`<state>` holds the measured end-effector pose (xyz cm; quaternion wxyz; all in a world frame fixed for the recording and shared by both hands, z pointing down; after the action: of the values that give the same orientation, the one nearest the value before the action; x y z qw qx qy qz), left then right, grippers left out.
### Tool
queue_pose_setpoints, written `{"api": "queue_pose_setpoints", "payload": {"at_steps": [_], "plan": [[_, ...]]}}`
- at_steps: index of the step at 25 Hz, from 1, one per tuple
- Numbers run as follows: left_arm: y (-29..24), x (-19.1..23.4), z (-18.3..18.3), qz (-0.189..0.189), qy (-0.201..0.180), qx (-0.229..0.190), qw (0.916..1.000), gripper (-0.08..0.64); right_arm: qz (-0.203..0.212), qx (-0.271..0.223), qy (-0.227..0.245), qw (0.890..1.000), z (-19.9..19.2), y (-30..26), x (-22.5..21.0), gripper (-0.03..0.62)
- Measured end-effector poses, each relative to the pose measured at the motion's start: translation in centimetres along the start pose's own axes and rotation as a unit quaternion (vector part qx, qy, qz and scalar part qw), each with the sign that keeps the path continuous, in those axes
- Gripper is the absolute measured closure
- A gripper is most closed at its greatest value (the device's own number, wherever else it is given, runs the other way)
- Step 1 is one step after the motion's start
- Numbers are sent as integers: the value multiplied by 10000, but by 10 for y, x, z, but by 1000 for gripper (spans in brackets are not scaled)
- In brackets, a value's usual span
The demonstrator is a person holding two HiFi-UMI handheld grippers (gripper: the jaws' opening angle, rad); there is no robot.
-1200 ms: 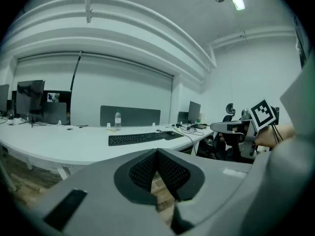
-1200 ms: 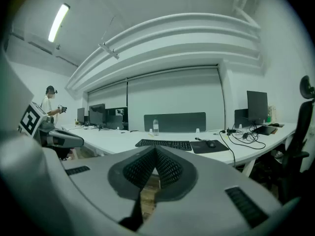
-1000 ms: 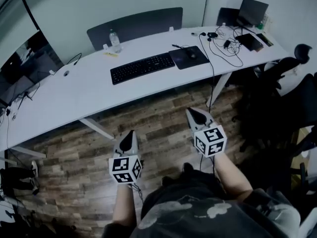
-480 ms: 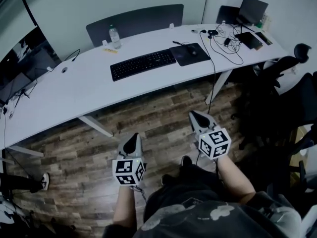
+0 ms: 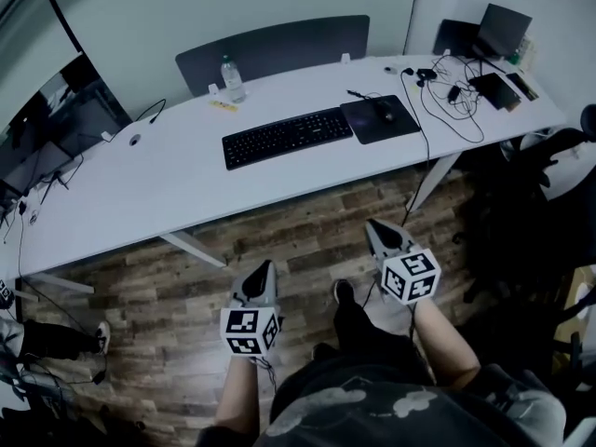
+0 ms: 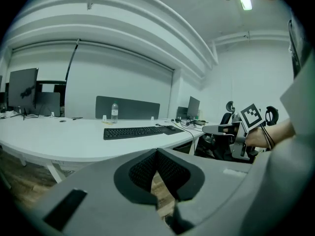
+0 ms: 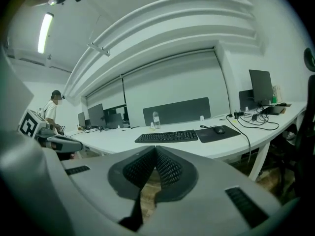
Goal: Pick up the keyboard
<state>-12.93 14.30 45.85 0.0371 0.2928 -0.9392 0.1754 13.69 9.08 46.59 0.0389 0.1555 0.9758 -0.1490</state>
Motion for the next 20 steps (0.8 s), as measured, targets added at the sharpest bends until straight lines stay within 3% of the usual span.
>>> {"api": "queue_pose_setpoints", "payload": {"at_steps": [11,20], "plan": [[-120,49,52,275,-119,-44,9995,560,619,-85,-105,9980,50,-143,-67,591],[-177,72,76,742,-64,-130,9971,558,1037,23,-106,9945,66,-207,-97,591]]}}
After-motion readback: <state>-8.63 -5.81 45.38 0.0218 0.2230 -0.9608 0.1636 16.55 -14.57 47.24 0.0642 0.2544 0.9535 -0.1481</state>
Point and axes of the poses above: the fingertips, and each gripper's own axes: y backward along the fingers, x to its left, z out of its top, the point moved 4 cm from there along y, backward along the fingers, and after that the axes turned 7 degrees about -z, right-handed, at the moved point
